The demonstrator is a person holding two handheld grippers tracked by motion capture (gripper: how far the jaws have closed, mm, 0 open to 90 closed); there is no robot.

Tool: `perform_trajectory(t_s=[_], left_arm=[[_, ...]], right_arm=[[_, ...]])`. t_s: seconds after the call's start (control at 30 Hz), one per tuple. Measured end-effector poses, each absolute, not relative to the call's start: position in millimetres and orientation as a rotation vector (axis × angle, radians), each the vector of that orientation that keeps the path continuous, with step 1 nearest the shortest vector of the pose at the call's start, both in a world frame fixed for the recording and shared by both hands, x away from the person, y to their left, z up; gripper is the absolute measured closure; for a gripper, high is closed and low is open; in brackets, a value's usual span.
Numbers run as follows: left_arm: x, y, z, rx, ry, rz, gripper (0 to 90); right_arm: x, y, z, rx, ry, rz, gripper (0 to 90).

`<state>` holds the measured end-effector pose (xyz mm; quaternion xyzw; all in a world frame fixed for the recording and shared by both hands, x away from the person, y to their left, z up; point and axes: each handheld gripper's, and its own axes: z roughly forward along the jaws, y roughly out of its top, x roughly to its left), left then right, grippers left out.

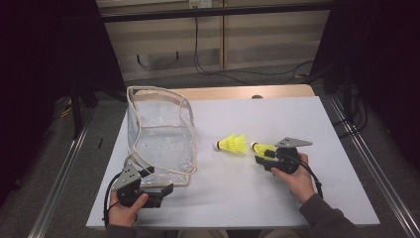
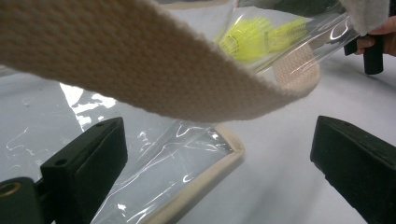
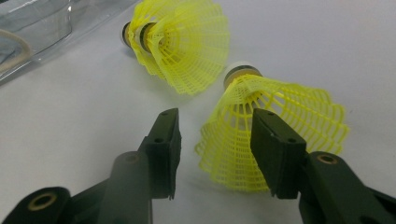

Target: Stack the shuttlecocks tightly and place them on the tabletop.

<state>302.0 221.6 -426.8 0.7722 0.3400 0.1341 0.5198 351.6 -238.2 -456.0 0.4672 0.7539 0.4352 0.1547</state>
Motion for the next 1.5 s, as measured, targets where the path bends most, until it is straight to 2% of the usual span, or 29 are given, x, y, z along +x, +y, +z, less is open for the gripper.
perform_trajectory(t_s=[0.1,0.57,0.93,1.5], left_arm=[[302.0,221.6,-426.8,1.852,0.815,0.322,3.8],[302.1,222.0,-426.8,1.854,0.813,0.322,3.8],[302.3,221.9,-427.1,1.849,0.811,0.32,3.8],[302.0,222.1,-426.6,1.855,0.813,0.319,3.8]], right_arm=[[352.8,-238.3,-456.7,1.337,2.16,1.248,59.8],[356.5,-242.2,-458.9,1.359,2.152,1.228,72.7],[354.9,-247.8,-455.9,1.35,2.162,1.235,87.4],[351.8,-254.3,-445.5,1.268,2.187,1.293,89.8]])
